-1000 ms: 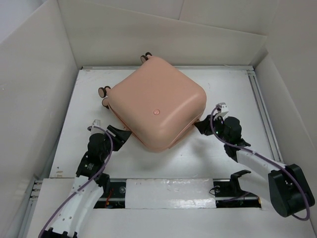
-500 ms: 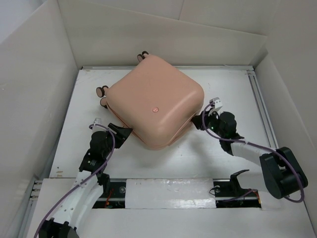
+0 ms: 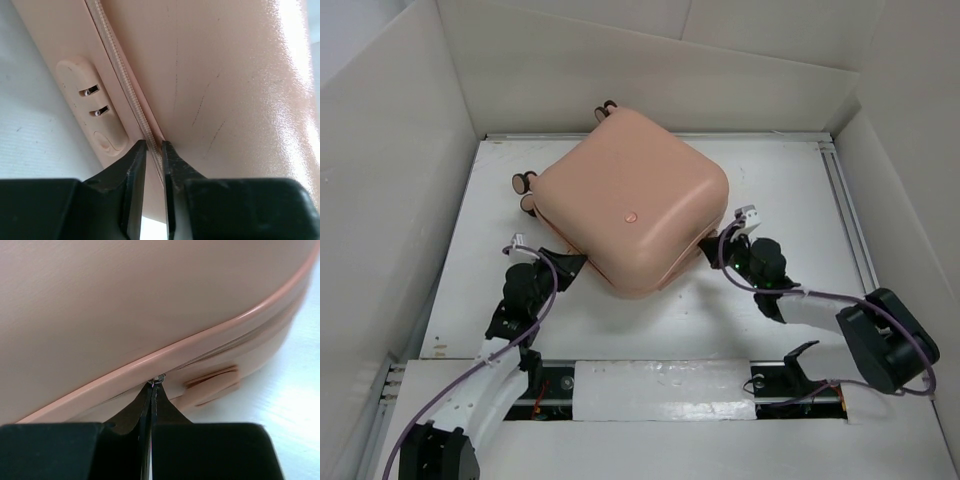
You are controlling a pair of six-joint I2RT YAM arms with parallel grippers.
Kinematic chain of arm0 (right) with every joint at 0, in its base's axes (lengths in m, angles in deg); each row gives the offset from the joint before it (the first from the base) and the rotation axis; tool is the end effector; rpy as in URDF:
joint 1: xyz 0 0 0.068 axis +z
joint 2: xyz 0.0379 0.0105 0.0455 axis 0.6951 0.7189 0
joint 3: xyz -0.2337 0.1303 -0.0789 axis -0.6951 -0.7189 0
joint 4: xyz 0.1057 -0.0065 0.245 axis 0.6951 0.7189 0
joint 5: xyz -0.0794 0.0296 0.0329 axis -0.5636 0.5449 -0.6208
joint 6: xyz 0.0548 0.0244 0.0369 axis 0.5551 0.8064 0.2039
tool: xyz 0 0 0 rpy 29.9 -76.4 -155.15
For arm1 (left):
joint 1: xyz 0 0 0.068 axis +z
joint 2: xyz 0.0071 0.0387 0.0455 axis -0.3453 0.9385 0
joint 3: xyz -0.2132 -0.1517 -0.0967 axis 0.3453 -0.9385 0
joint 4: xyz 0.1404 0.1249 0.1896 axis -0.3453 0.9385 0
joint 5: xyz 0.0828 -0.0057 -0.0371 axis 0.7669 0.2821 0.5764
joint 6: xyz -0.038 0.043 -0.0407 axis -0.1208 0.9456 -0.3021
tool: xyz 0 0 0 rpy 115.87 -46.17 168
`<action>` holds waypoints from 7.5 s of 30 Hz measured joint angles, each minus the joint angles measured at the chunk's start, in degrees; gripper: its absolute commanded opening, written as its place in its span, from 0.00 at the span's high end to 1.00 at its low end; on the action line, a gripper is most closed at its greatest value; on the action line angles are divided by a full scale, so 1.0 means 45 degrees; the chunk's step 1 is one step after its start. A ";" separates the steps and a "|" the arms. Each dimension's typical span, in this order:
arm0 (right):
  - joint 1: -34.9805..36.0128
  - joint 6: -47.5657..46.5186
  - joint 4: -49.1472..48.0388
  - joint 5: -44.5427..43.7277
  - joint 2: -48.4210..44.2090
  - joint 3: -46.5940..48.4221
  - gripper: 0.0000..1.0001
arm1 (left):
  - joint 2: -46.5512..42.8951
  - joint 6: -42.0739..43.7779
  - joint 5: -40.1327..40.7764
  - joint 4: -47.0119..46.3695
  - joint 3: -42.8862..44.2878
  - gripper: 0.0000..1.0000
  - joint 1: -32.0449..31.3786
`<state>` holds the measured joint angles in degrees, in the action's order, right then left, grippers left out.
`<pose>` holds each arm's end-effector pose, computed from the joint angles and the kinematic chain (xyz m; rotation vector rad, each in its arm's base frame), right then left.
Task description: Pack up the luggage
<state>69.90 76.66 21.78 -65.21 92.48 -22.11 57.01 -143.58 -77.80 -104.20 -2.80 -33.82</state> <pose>0.2397 0.1270 0.1819 -0.2327 1.7474 0.7229 0.1745 -0.0521 0.1932 -0.5725 1.7802 -1.0267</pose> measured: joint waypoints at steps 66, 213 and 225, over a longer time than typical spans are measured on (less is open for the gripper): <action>0.2769 0.2851 0.8913 -0.2152 -0.4308 0.1579 1.00 | 0.3191 0.0340 0.4677 -0.2866 0.1384 1.00 -0.6256; 0.2613 0.2608 1.5912 0.2963 -0.6994 0.3716 0.53 | 1.0321 0.1370 0.1083 0.1243 1.0817 1.00 0.5202; -0.0165 0.1651 1.5397 0.1962 0.0359 0.8417 0.50 | 0.3259 -0.0850 0.0384 -0.1540 0.4012 1.00 0.4799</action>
<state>69.16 84.09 91.06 -56.38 94.10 15.77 71.68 -147.40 -76.07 -111.13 15.25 -12.23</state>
